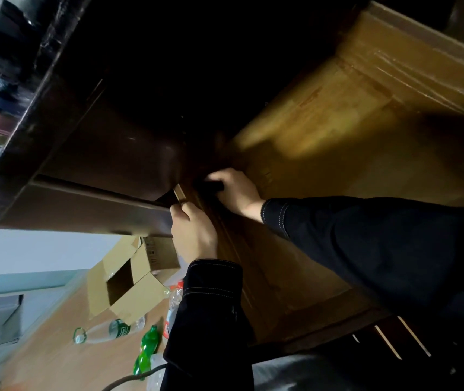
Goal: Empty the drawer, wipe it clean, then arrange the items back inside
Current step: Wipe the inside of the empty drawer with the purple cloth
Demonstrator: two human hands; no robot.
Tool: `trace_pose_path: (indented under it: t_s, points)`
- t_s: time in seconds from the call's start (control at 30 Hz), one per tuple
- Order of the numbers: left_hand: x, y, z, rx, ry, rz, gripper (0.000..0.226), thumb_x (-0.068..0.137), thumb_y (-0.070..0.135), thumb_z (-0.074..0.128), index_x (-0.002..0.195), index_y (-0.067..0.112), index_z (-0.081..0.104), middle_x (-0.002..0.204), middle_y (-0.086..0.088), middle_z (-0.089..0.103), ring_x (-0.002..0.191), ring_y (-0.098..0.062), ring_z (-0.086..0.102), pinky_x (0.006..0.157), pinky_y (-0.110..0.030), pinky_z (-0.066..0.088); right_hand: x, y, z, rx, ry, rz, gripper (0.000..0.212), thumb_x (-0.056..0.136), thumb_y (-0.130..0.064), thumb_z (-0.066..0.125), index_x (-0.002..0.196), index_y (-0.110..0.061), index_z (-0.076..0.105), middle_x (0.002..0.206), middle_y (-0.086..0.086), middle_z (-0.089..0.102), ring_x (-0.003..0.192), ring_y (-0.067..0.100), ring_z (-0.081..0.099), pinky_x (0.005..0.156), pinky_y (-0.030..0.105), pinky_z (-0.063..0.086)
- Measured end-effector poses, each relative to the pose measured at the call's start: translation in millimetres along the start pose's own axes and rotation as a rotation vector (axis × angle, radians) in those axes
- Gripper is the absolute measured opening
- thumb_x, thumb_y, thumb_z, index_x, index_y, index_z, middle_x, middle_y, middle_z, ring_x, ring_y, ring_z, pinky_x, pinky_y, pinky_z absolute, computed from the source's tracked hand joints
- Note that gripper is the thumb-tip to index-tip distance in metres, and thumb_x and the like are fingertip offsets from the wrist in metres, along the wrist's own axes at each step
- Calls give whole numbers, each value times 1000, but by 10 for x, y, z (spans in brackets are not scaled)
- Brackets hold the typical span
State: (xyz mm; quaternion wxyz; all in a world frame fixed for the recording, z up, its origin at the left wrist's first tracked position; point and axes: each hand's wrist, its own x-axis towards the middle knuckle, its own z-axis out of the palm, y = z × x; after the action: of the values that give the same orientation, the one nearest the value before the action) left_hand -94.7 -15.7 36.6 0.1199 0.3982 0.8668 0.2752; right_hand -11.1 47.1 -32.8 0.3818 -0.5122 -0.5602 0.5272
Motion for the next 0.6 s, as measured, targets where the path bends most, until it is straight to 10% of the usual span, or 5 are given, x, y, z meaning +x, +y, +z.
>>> trace_pose_path:
  t_s: [0.2,0.6]
  points:
    - [19,2,10,-4,4,16,33,97,33,31,108,13,55,109,-19,64,92,-36,51,79,-38,33,18,-287,125,146,131,-131,32,86,2,66,114,-8,74,112,10,74,106,27,69,91,35,55]
    - [19,-3,7,-3,8,26,29,95,32,31,102,14,53,103,-15,61,90,-34,48,80,-38,32,-50,-182,108,113,119,-99,39,87,4,63,122,-10,72,120,8,72,112,25,67,94,30,52]
